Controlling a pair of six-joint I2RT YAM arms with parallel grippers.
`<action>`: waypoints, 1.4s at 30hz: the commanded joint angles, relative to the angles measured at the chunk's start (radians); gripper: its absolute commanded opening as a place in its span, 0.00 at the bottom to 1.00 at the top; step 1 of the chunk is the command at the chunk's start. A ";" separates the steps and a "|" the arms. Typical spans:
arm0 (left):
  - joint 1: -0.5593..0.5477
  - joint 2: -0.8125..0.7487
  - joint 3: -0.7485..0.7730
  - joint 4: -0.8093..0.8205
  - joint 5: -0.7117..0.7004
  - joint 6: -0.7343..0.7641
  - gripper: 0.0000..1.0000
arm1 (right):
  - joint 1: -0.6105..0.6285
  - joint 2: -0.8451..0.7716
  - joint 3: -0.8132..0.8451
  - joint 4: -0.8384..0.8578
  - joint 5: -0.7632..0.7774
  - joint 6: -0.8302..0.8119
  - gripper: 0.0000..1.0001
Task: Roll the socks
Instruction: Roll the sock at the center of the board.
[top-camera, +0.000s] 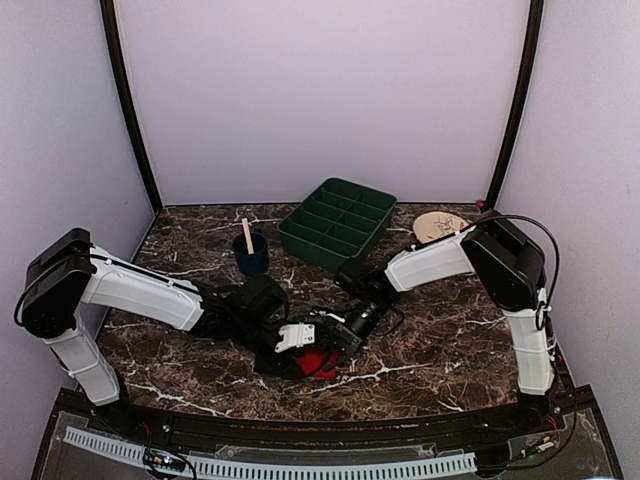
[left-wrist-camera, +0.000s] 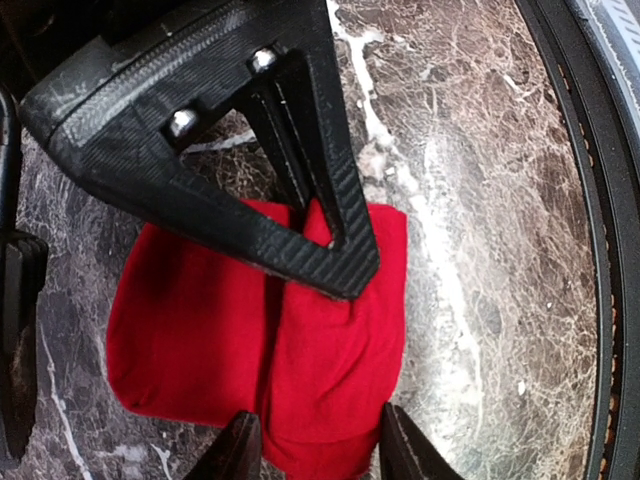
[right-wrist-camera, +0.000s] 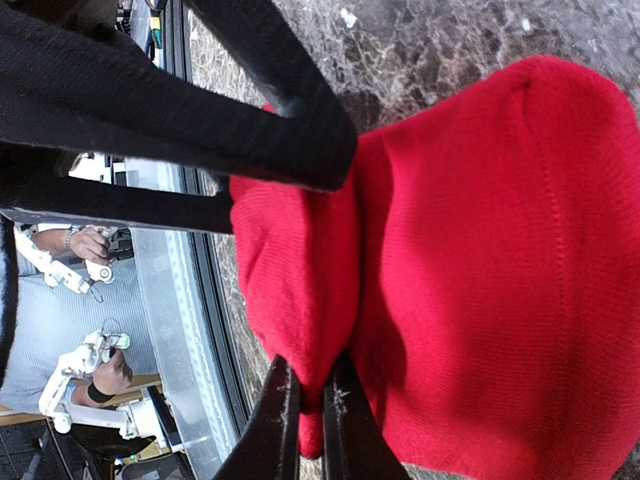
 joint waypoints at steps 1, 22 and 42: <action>-0.003 0.011 0.022 0.015 -0.004 0.026 0.43 | -0.007 0.019 0.028 -0.017 -0.021 -0.013 0.00; -0.001 0.104 0.106 -0.129 0.063 0.069 0.08 | -0.025 0.021 0.027 -0.015 -0.009 0.002 0.04; 0.084 0.155 0.200 -0.282 0.225 0.035 0.04 | -0.082 -0.120 -0.160 0.192 0.016 0.143 0.34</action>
